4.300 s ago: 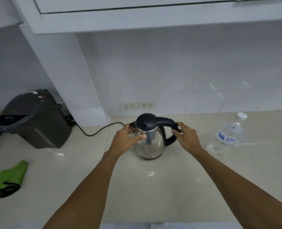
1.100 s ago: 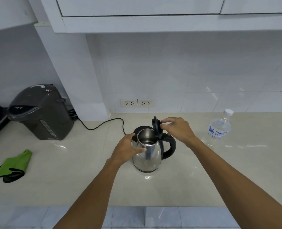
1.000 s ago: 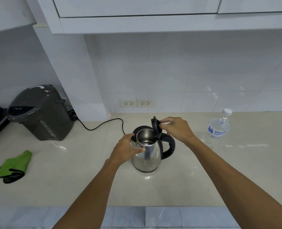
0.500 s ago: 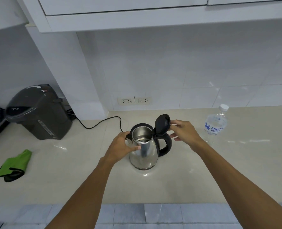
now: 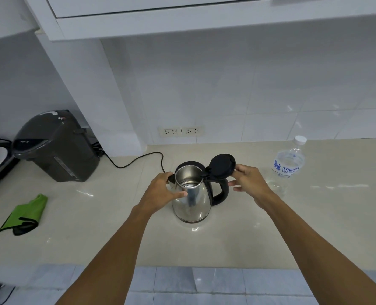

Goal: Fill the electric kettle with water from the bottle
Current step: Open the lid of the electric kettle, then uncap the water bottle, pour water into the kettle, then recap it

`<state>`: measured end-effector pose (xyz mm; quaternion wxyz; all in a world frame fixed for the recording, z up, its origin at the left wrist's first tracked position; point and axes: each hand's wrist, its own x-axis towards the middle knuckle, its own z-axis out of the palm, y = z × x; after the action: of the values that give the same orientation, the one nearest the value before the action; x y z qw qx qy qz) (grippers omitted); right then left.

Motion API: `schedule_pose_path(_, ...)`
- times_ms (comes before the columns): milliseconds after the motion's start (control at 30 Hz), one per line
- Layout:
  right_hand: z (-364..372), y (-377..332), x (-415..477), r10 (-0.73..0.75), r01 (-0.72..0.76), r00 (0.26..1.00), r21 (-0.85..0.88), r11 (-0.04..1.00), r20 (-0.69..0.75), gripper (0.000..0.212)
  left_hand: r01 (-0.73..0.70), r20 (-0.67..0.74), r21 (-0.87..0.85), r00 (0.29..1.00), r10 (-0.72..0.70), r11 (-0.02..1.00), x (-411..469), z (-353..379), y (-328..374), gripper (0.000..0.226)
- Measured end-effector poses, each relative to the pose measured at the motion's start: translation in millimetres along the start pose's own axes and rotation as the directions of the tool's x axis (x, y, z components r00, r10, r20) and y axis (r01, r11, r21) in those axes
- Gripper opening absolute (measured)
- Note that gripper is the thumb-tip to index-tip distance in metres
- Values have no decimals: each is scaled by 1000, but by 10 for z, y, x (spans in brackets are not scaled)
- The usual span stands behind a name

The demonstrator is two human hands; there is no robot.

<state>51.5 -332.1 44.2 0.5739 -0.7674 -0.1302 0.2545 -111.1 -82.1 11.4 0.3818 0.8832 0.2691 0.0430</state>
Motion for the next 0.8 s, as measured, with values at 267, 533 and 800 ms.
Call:
schedule_pose_path(267,8,86,-5,-15,15,1000,28,999,-13,15,30,-33,-15,999,-30,999,-63,45,63,99)
schedule_pose_path(533,-216,222,-250,-145,101,983,-339,935,-108,27,-105,-24,45,994,106,993,-204,93,424,85)
schedule_pose_path(800,-617,164,-855,-179,-2,963,-670,742,-200,32,-308,67,60,950,304,949,-534,285,932,85)
